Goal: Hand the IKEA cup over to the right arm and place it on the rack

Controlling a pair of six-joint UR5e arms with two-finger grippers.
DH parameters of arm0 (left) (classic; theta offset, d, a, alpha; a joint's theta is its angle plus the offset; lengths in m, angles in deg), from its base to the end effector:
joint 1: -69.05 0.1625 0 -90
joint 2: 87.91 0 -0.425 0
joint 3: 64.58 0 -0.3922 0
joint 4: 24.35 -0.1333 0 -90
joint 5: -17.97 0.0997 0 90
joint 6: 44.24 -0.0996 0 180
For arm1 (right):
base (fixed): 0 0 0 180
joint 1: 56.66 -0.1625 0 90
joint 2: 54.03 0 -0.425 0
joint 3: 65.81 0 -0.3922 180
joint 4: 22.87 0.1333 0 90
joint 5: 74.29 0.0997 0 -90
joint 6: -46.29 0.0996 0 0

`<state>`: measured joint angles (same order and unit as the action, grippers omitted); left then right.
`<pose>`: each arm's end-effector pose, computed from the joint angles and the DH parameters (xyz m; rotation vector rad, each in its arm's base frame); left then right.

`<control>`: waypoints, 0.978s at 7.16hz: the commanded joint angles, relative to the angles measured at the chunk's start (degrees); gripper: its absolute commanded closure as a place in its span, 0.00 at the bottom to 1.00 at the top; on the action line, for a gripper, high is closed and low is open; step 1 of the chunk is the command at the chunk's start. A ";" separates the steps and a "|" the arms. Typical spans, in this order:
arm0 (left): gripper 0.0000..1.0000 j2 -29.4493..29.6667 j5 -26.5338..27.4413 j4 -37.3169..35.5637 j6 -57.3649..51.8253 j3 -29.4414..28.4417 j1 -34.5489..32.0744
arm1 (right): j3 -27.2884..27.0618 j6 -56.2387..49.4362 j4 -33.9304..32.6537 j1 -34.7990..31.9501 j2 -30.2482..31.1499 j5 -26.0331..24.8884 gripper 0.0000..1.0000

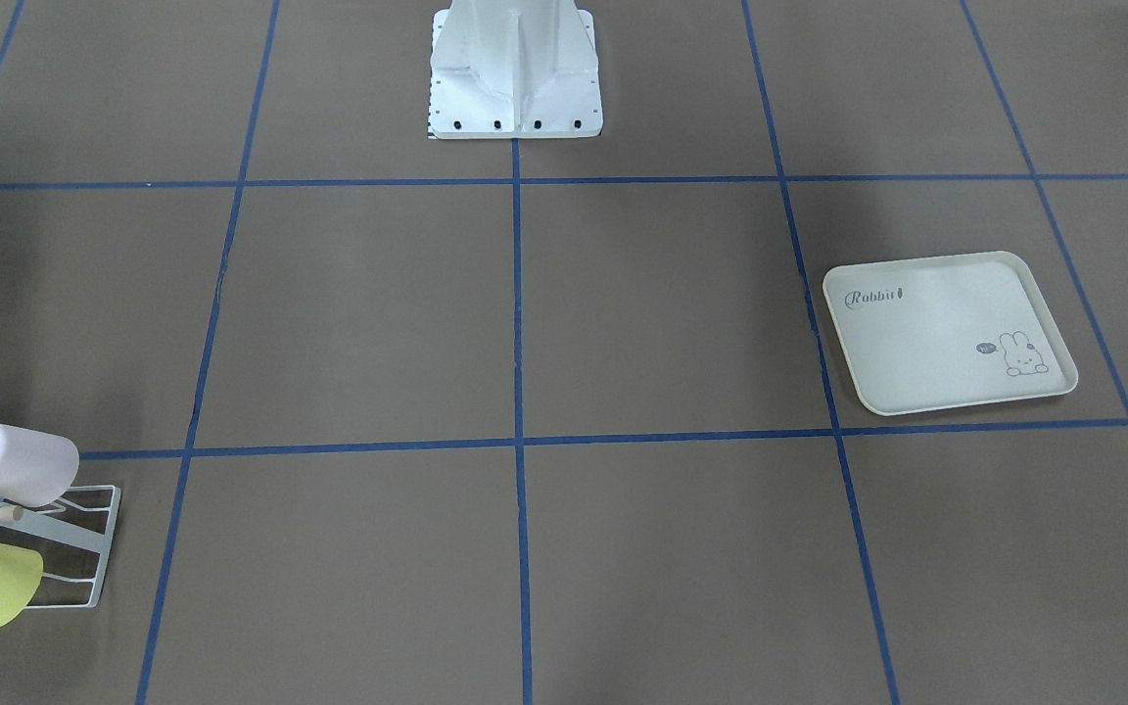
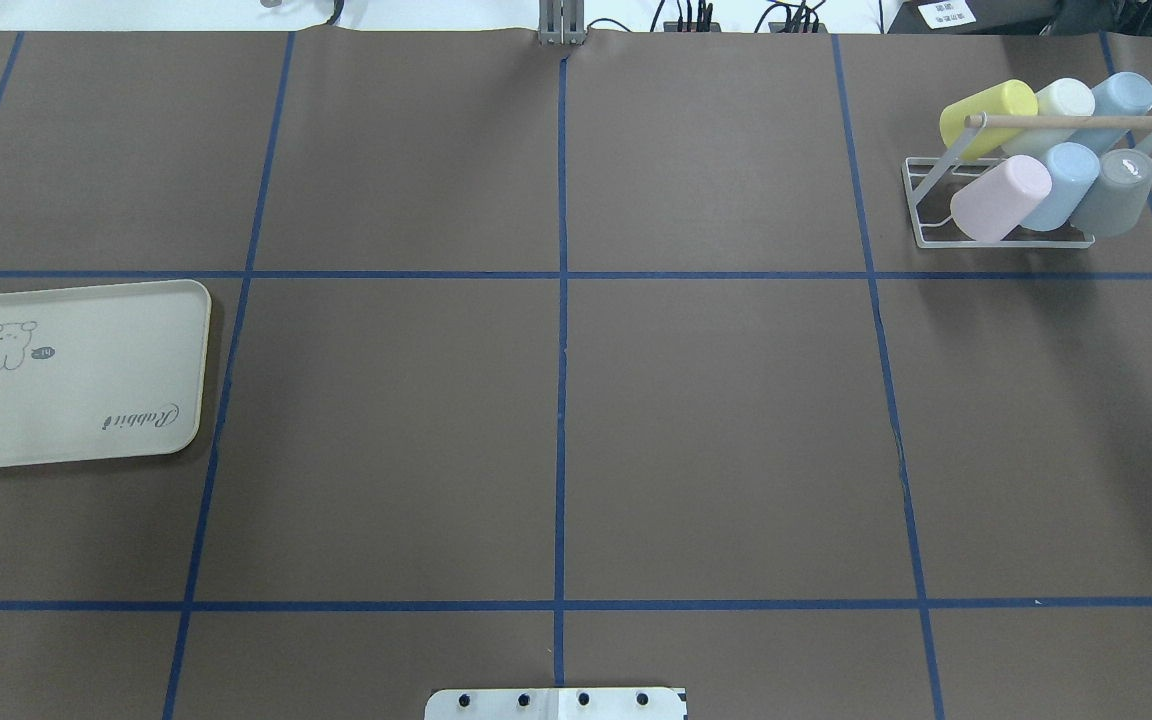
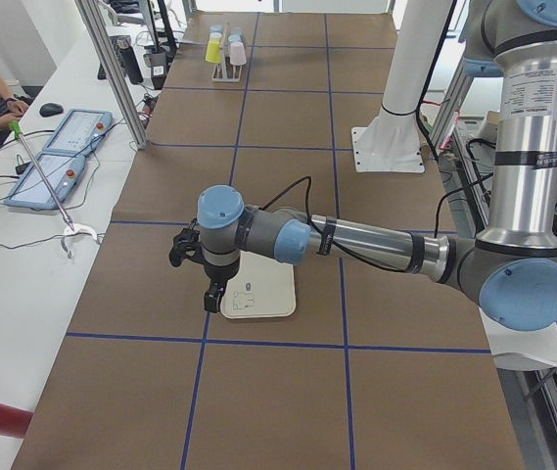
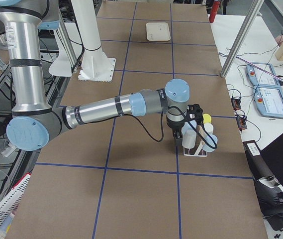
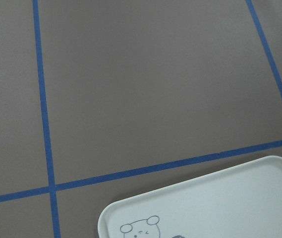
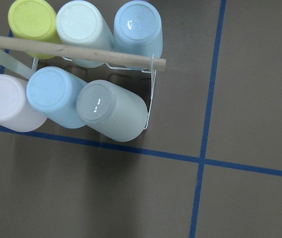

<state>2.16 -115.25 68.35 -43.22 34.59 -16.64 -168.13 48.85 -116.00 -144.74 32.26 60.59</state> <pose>-0.0273 -0.5037 0.5749 0.1633 0.7603 0.1331 0.0456 -0.5192 0.5248 0.1828 -0.7876 -0.0776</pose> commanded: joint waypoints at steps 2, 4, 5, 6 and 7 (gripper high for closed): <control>0.00 -1.29 -5.01 -4.45 -3.04 -0.29 -1.93 | 0.37 0.60 -10.35 1.85 -3.92 -1.19 0.01; 0.00 -1.30 -5.38 -5.24 -2.60 0.50 -2.11 | -0.07 0.34 -10.32 1.86 -4.02 -2.52 0.01; 0.00 -1.47 -5.38 -5.07 -2.60 1.03 -2.20 | -0.07 -0.18 -10.23 1.86 -3.85 -1.74 0.00; 0.00 -2.69 -4.95 -4.72 -2.95 2.08 -2.46 | 0.45 0.42 -10.15 1.86 -3.41 -1.38 0.01; 0.00 -2.79 -4.94 -4.63 -2.96 2.35 -2.46 | 0.46 0.51 -10.14 1.86 -3.06 0.02 0.00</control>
<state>-0.12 -120.32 63.54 -46.06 36.28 -19.00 -167.85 49.16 -126.15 -142.89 28.78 59.37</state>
